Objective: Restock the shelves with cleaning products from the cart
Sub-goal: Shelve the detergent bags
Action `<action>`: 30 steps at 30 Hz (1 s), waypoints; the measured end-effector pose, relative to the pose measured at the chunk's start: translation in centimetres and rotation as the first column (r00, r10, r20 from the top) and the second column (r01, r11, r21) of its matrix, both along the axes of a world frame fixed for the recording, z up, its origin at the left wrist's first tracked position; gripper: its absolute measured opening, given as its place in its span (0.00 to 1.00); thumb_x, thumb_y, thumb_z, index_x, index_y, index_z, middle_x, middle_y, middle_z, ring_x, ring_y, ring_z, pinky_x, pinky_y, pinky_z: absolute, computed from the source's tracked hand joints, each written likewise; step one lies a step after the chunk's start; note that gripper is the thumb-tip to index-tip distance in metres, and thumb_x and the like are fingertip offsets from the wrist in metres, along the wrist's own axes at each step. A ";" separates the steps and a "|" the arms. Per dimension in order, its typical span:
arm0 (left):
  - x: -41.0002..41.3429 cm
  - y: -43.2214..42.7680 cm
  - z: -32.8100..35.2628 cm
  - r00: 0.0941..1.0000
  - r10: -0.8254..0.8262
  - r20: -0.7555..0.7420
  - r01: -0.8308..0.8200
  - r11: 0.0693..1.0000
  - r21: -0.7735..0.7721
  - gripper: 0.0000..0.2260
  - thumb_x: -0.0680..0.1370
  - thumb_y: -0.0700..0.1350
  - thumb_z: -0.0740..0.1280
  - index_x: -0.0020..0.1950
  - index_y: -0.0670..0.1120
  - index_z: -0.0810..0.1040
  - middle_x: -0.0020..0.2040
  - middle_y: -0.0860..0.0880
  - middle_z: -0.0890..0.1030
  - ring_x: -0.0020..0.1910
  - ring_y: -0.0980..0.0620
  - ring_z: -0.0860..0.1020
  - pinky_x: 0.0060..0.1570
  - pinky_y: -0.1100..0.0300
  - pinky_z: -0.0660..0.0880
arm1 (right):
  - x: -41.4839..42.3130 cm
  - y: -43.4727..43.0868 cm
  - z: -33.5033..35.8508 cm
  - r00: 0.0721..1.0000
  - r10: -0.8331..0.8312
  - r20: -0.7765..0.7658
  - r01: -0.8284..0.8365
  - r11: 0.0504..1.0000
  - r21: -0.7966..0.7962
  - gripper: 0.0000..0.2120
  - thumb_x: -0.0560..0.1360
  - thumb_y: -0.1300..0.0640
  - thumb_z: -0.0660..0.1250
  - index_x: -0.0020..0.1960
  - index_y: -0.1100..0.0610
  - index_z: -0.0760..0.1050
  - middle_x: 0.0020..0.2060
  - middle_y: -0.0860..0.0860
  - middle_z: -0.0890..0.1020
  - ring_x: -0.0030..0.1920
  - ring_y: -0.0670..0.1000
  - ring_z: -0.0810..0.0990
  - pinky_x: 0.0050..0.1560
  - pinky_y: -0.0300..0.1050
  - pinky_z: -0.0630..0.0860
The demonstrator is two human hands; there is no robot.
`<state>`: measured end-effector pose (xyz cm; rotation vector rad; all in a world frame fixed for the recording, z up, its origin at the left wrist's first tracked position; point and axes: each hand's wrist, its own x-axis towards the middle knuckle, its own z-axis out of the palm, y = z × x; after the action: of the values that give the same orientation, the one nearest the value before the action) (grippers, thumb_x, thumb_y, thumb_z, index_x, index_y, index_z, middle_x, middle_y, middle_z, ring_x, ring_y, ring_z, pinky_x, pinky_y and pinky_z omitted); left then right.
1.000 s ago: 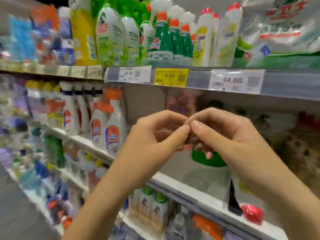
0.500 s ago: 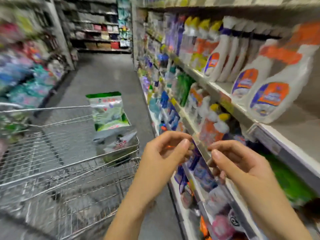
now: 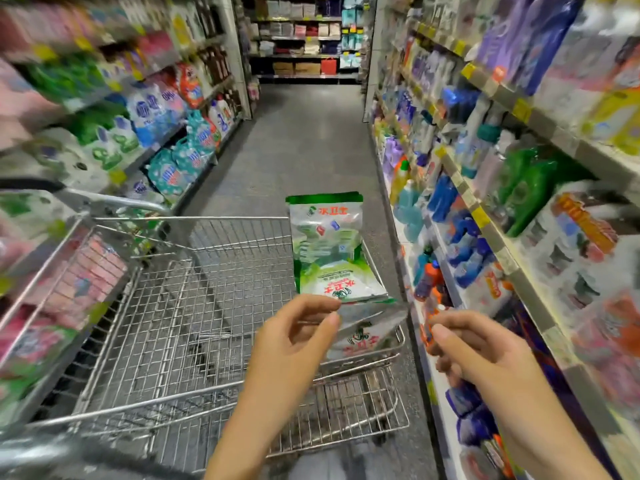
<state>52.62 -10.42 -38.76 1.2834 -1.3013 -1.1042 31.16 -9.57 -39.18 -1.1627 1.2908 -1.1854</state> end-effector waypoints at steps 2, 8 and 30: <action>0.8 -1.6 -0.8 1.000 -0.004 0.016 0.003 0.999 0.033 0.06 0.76 0.41 0.69 0.47 0.51 0.82 0.43 0.59 0.83 0.44 0.62 0.81 0.44 0.70 0.75 | 0.8 -2.4 -0.5 0.999 0.033 -0.015 -0.032 0.999 0.028 0.09 0.64 0.50 0.70 0.43 0.50 0.82 0.31 0.52 0.81 0.30 0.45 0.77 0.26 0.35 0.72; 1.3 -7.5 -3.6 0.999 -0.002 0.039 -0.005 0.987 0.164 0.06 0.75 0.41 0.70 0.48 0.52 0.80 0.43 0.58 0.82 0.43 0.63 0.80 0.43 0.72 0.75 | 1.8 -9.6 -2.0 0.985 0.167 -0.037 -0.165 0.984 0.069 0.10 0.63 0.49 0.70 0.43 0.48 0.82 0.31 0.49 0.81 0.30 0.44 0.78 0.28 0.34 0.73; 1.6 -24.1 -13.9 0.925 -0.154 0.347 -0.003 0.910 0.414 0.08 0.79 0.43 0.66 0.57 0.52 0.78 0.52 0.56 0.79 0.49 0.59 0.78 0.50 0.63 0.77 | 4.9 -27.0 -13.3 0.009 0.699 -0.715 -0.774 0.458 0.437 0.12 0.79 0.44 0.60 0.58 0.46 0.76 0.55 0.42 0.76 0.57 0.47 0.72 0.54 0.42 0.68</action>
<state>54.23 -34.54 -52.67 1.8394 -1.4544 -1.2755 36.04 -36.60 -52.46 -2.2695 0.9018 0.3067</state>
